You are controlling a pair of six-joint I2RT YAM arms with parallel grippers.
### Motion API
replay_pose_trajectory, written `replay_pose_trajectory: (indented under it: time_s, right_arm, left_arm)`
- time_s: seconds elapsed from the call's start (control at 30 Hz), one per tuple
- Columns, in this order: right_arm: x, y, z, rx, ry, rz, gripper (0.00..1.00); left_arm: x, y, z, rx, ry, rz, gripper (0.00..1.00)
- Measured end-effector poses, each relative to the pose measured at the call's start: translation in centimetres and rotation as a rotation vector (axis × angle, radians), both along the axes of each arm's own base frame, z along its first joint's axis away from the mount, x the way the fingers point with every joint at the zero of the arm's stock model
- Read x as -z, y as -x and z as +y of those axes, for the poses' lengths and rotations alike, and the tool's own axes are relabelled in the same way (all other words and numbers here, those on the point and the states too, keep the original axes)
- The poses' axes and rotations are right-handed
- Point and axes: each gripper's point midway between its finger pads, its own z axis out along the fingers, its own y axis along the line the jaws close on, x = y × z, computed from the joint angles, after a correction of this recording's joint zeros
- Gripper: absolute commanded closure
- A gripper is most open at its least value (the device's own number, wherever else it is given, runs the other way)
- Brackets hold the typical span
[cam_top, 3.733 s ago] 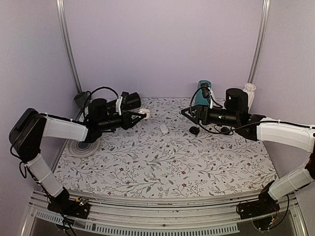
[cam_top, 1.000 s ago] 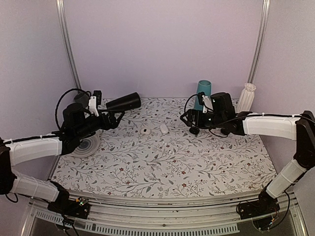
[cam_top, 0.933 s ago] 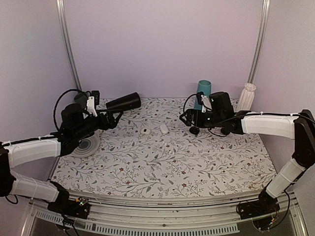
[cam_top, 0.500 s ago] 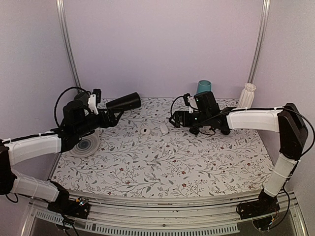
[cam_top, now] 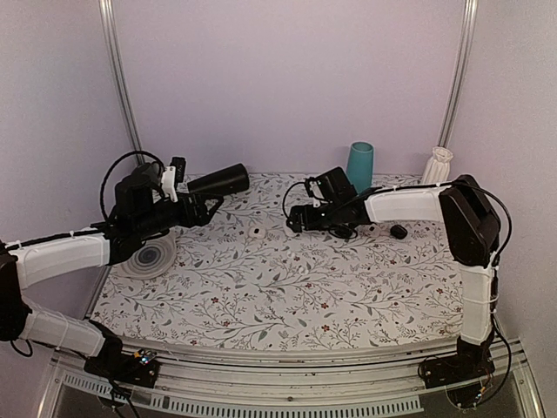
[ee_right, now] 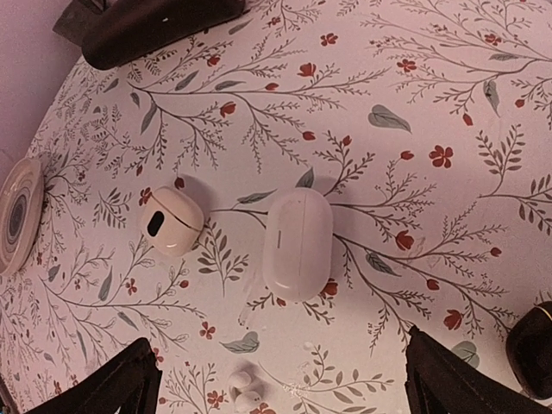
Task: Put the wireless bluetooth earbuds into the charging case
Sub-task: Adjust the charging case at the center of the board.
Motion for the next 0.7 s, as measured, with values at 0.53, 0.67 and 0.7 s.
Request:
replay_pose_trajectory:
  time_s: [0.53,0.67,0.7]
  right_arm:
    - [5.5,-3.0,1.5,-0.003,0.135,0.051,0.09]
    - [6.3,-3.4,1.4,0.004,0.164,0.056,0.09]
    - [6.5,-3.4,1.3,0.004,0.170,0.058,0.08]
  left_arm:
    - [0.1,0.4,-0.4,0.031,0.009,0.010,0.04]
    - [0.1,0.4,-0.5,0.033,0.012,0.013,0.04]
    - [0.1,0.4,-0.5,0.034,0.015,0.015,0.04]
